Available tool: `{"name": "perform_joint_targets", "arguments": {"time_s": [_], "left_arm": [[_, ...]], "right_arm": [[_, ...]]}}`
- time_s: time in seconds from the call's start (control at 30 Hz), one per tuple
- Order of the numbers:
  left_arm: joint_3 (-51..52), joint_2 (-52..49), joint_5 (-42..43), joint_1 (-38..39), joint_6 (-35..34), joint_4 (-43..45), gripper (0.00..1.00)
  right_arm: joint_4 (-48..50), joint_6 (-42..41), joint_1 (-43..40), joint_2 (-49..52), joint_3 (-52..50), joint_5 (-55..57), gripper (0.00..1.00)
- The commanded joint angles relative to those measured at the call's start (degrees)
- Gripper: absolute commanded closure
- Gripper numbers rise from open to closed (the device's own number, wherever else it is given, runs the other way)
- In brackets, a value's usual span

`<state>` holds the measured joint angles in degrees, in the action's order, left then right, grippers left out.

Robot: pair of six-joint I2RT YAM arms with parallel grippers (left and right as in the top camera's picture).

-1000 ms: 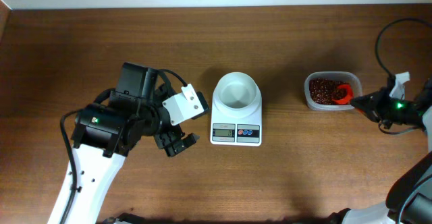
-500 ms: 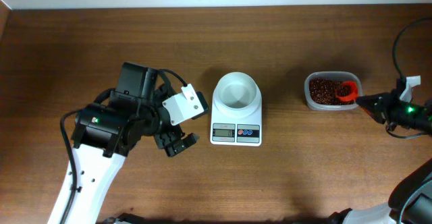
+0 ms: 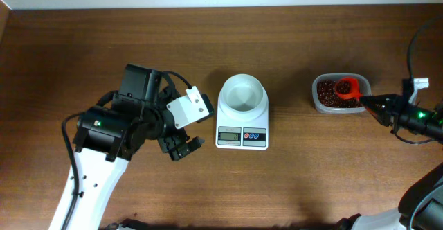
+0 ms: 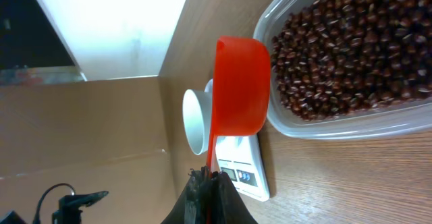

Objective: Scoop and weigh 50g on scale
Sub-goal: 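Carry the filled scoop with the right gripper over the scale bowl, then tilt the red scoop with the right gripper to pour beans into bowl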

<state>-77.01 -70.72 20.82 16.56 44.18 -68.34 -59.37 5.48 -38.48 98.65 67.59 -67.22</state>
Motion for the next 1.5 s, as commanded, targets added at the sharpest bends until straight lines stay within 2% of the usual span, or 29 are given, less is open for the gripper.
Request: {"name": "perform_joint_targets", "arguments": {"time_s": [0.0, 0.27, 0.6, 0.83, 1.07, 1.27, 1.37, 1.47], "left_arm": [[-0.92, 0.20, 0.83, -0.26, 1.14, -0.09, 0.01], [-0.92, 0.20, 0.83, -0.26, 1.14, -0.09, 0.01], [-0.92, 0.20, 0.83, -0.26, 1.14, -0.09, 0.01], [-0.92, 0.20, 0.83, -0.26, 1.14, -0.09, 0.01], [-0.92, 0.20, 0.83, -0.26, 1.14, -0.09, 0.01], [-0.92, 0.20, 0.83, -0.26, 1.14, -0.09, 0.01], [-0.92, 0.20, 0.83, -0.26, 1.14, -0.09, 0.01], [-0.92, 0.20, 0.83, -0.26, 1.14, -0.09, 0.01]], "right_arm": [[-0.44, 1.86, 2.38, 0.28, -0.31, -3.10, 0.96], [0.22, 1.81, 13.92, 0.28, -0.31, -8.24, 0.96], [3.04, 1.51, 27.87, 0.28, -0.31, -8.85, 0.96], [11.28, -6.27, 35.54, 0.28, -0.31, -9.27, 0.96], [19.30, -12.00, 39.91, 0.31, -0.31, -3.67, 0.96], [23.87, -11.93, 41.27, 0.31, -0.31, 3.93, 0.96], [26.43, -11.19, 41.94, 0.31, -0.31, 5.46, 0.96], [28.63, -5.70, 42.97, 0.31, -0.31, 7.34, 0.96]]}}
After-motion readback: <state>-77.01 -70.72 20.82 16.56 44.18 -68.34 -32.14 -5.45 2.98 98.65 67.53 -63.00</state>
